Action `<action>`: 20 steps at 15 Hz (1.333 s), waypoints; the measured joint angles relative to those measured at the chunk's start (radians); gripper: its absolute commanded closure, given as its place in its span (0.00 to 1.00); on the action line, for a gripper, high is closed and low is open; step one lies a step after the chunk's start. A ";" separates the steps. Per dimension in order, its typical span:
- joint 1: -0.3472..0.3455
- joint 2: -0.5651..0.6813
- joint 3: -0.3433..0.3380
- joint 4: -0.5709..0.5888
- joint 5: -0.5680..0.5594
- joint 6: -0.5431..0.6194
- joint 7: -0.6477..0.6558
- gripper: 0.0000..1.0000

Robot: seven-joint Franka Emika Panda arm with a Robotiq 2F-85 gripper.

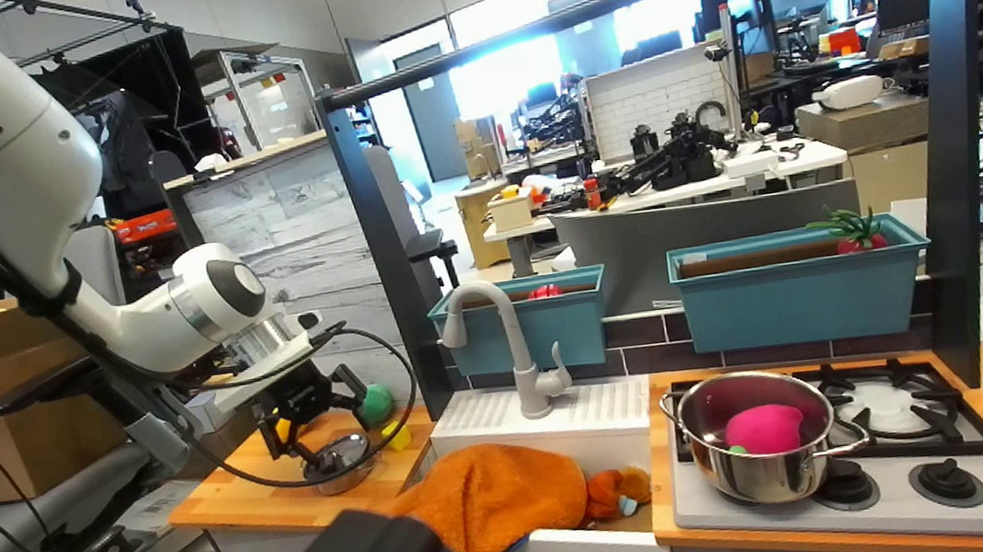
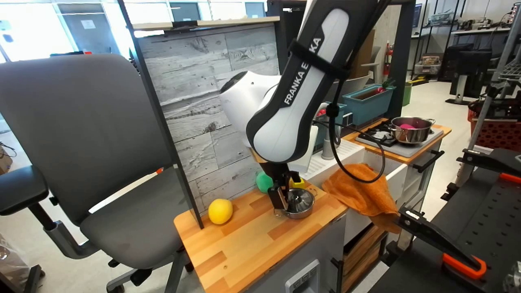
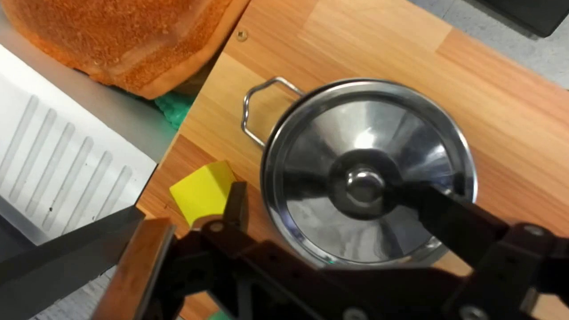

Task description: Remove the lid from the silver pan

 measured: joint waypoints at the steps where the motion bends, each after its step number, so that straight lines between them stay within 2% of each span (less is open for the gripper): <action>1: 0.000 0.024 -0.001 0.030 0.002 0.001 -0.003 0.29; 2: 0.000 0.044 -0.001 0.056 0.004 0.001 -0.005 0.29; 6: 0.000 0.087 0.003 0.129 0.009 0.001 -0.010 0.59; 11: 0.009 0.094 0.005 0.159 0.009 0.003 -0.005 0.97; 12: 0.013 0.093 0.005 0.159 0.009 0.007 -0.002 1.00; 16: 0.023 0.080 0.002 0.148 0.008 0.030 0.016 0.99; 20: 0.040 0.036 -0.018 0.082 0.007 0.109 0.054 0.99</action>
